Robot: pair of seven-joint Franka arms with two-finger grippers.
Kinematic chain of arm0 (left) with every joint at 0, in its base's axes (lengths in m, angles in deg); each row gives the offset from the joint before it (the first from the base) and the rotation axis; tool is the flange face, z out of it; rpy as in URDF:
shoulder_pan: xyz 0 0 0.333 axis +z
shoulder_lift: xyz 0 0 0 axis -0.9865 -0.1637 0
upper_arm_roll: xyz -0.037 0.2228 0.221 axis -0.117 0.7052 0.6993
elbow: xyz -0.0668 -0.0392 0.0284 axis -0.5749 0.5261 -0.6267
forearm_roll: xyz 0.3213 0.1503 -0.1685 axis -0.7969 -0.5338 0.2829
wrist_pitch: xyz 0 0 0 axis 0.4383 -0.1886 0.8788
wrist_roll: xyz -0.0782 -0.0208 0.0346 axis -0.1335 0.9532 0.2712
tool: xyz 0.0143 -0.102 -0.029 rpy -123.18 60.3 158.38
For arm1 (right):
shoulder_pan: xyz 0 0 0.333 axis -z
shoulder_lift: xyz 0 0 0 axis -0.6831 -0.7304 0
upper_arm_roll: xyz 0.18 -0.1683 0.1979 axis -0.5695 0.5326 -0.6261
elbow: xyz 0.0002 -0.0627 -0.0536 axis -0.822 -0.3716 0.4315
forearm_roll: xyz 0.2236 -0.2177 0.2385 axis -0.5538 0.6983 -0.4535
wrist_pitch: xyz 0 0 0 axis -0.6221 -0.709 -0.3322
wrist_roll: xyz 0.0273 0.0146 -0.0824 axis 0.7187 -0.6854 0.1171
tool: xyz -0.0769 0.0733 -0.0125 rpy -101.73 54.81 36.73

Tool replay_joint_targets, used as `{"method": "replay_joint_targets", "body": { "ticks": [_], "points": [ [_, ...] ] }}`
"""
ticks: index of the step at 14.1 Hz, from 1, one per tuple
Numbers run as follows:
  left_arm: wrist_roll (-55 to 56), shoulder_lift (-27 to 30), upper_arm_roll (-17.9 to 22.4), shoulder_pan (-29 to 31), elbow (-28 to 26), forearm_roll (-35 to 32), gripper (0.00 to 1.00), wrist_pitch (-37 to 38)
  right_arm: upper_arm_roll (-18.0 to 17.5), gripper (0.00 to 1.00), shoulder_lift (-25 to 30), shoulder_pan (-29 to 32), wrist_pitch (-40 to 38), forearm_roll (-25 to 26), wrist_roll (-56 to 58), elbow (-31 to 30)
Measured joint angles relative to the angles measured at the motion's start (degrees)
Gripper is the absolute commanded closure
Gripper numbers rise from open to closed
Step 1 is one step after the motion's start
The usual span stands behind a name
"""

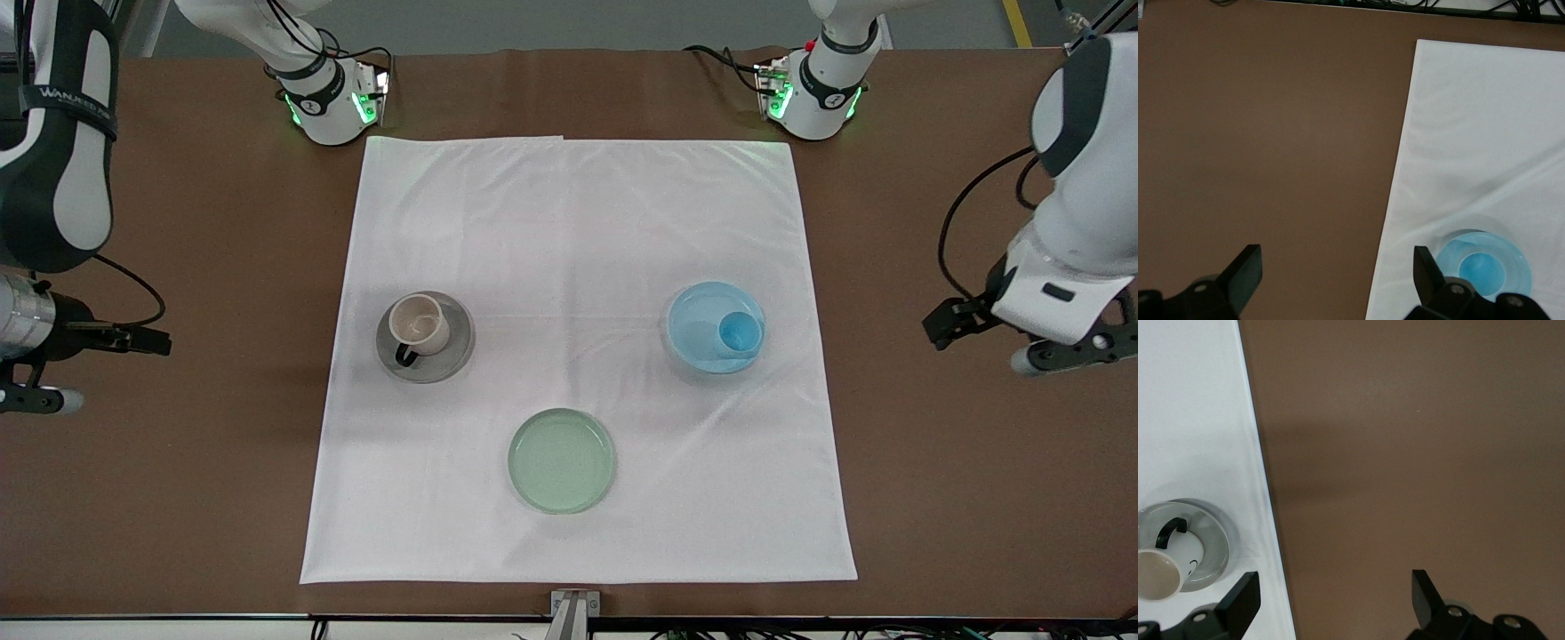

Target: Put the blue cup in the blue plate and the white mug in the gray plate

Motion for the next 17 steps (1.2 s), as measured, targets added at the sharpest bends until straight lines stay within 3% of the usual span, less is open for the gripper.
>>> {"method": "replay_joint_targets", "body": {
  "ticks": [2,4,6,10,11,14,17],
  "points": [
    [-5.4,3.9,4.2,-1.8,0.0,3.8,0.00,2.8,-0.2,0.00,0.0,0.1,-0.5,-1.2,-0.3,0.8],
    [-9.8,7.1,13.6,-8.5,-0.2,8.3,0.00,6.9,-0.5,0.00,-0.1,0.0,-1.1,-2.0,-1.3,0.8],
    [-12.1,9.7,19.2,-11.8,-1.6,12.1,0.00,9.4,-0.7,0.00,-0.1,-0.1,-1.6,-2.5,-1.5,0.8],
    [-13.0,13.6,20.4,-11.6,-6.2,13.9,0.00,9.7,-1.0,0.00,0.1,-0.1,-2.2,-2.6,-1.5,1.0],
    [-12.9,14.4,20.3,-11.7,-7.0,13.9,0.00,9.7,-2.8,0.00,0.5,1.3,-2.7,-2.5,-1.5,1.0],
    [-12.8,16.4,19.8,-11.8,-9.3,13.9,0.00,9.7,-13.3,0.00,3.6,9.1,-3.1,0.9,-1.5,-0.2],
    [-12.6,17.4,18.5,-11.8,-10.7,14.0,0.00,9.7,-19.6,0.00,9.0,14.0,-2.4,2.4,-1.5,-5.0]
  ]
}}
